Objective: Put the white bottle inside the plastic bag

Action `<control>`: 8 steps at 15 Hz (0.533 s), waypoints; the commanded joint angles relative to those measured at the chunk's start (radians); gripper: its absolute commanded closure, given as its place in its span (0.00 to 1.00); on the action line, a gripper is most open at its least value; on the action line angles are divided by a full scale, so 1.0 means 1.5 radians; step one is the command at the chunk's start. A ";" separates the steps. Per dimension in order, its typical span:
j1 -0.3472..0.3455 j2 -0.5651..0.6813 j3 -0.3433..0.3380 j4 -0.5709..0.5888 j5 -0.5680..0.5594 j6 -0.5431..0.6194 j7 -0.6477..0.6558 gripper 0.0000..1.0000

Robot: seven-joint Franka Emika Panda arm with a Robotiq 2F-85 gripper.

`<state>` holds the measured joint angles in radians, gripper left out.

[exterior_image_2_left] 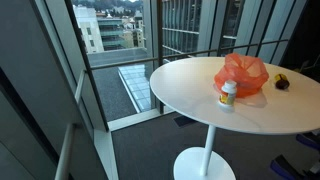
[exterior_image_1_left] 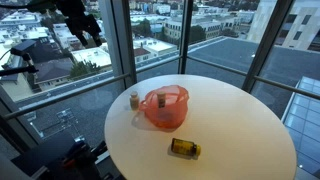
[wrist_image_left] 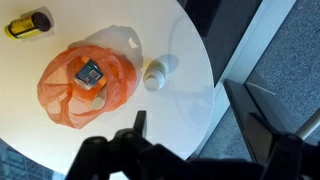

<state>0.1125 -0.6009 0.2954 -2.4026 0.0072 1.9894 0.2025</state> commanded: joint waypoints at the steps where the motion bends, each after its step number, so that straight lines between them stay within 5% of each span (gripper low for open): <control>1: 0.013 0.003 -0.010 0.002 -0.008 -0.002 0.007 0.00; 8: -0.003 0.027 -0.019 0.022 -0.005 0.026 0.025 0.00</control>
<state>0.1123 -0.5979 0.2875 -2.4023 0.0072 1.9969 0.2066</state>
